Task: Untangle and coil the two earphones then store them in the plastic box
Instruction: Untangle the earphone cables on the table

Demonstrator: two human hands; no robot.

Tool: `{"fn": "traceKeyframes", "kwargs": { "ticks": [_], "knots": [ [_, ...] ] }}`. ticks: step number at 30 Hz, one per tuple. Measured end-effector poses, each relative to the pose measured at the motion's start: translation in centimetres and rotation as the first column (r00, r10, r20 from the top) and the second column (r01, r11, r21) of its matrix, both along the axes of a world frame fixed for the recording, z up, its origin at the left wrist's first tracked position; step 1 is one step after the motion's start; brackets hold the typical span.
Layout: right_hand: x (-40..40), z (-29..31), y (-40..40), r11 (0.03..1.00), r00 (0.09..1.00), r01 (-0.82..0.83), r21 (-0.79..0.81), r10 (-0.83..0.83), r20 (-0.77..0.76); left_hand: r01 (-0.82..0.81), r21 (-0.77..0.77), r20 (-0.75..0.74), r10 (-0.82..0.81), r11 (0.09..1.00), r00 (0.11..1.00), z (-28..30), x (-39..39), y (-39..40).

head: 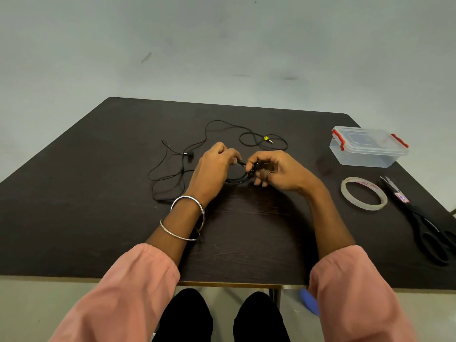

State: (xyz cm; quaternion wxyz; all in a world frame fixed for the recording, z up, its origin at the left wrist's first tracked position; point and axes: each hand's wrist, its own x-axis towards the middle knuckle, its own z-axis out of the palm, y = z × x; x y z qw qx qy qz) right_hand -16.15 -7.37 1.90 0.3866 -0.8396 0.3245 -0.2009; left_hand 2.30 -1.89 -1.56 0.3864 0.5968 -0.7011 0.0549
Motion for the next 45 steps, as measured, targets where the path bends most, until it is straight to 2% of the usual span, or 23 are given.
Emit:
{"fn": "traceKeyframes", "kwargs": {
  "ticks": [3, 6, 12, 18, 24, 30, 37, 40, 43, 45],
  "knots": [
    [0.0, -0.1, 0.1, 0.998, 0.999, 0.036, -0.054, -0.037, -0.02, 0.029, 0.049, -0.02, -0.028, 0.998, 0.999, 0.3, -0.3, -0.1],
    [0.3, -0.1, 0.2, 0.992, 0.997, 0.073, -0.105, -0.072, 0.007, 0.026, 0.132, -0.114, -0.011, 0.991, 0.993, 0.7, -0.6, -0.3],
    [0.4, -0.3, -0.4, 0.995, 0.982, 0.092, 0.045, -0.098, 0.16, 0.071, 0.065, -0.319, -0.047, 0.995, 0.947, 0.6, -0.5, 0.0],
    [0.4, 0.0, -0.4, 0.993, 0.975, 0.094, 0.075, -0.107, 0.196, 0.031, 0.032, -0.32, -0.019, 0.999, 0.947, 0.6, -0.4, 0.1],
    [-0.3, -0.1, -0.9, 0.992, 0.991, 0.087, -0.087, -0.078, 0.108, 0.069, 0.028, -0.36, -0.055, 0.997, 0.931, 0.8, -0.6, 0.3],
    [-0.4, -0.2, -1.0, 0.977, 0.983, 0.122, -0.172, -0.095, 0.16, 0.064, 0.038, -0.428, -0.042, 0.997, 0.903, 0.6, -0.2, -0.1],
    [-0.2, 0.2, 0.0, 0.999, 0.973, 0.028, 0.035, -0.035, 0.226, 0.036, 0.077, -0.528, 0.01, 0.996, 0.849, 0.4, -0.4, -0.1],
    [-0.4, 0.6, 0.2, 0.992, 0.965, -0.027, 0.127, -0.007, 0.261, 0.059, 0.098, -0.608, 0.012, 0.993, 0.794, 0.5, -0.7, 0.0],
    [0.0, 0.6, 0.6, 0.974, 0.956, 0.005, 0.228, -0.072, 0.286, 0.101, 0.119, -0.677, 0.006, 0.988, 0.736, 0.4, -1.0, 0.0],
    [0.3, 0.4, 0.6, 0.978, 0.957, 0.05, 0.201, -0.104, 0.269, 0.12, 0.13, -0.705, 0.007, 0.984, 0.709, 0.3, -1.1, 0.0]
  ]
}}
